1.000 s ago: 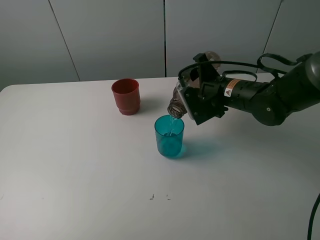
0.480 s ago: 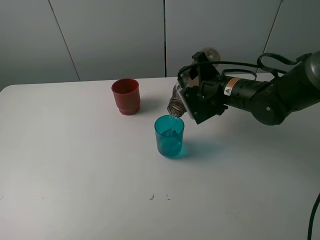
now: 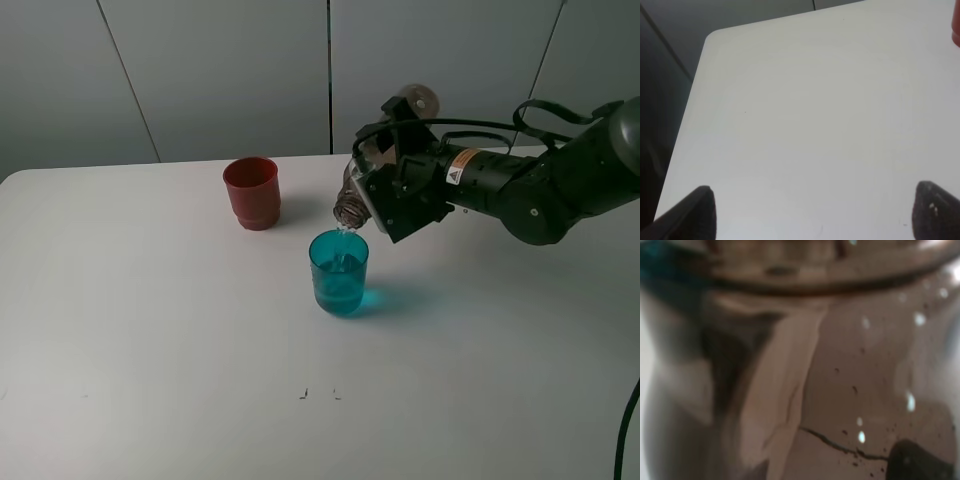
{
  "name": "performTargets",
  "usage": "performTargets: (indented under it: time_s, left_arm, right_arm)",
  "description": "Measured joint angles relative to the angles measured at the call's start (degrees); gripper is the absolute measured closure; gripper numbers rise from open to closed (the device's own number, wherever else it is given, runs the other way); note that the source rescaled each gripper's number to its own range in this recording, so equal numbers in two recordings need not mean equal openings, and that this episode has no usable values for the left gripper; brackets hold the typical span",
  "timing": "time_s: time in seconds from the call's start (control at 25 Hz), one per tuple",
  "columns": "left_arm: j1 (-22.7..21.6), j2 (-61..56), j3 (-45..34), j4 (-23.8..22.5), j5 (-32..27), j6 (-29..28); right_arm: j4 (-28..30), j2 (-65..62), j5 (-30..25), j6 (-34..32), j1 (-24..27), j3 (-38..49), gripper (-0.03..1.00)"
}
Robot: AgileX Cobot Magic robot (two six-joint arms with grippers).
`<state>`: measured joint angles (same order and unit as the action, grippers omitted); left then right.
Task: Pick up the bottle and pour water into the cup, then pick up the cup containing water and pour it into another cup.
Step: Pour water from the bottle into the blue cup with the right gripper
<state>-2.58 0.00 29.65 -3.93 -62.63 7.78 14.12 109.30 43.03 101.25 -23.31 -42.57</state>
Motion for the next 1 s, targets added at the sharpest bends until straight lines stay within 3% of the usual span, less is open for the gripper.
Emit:
performTargets:
  time_s: [1.0]
  left_arm:
    - [0.0, 0.0, 0.0, 0.0, 0.0, 0.0]
  right_arm:
    - [0.5, 0.0, 0.6, 1.3, -0.7, -0.1, 0.96]
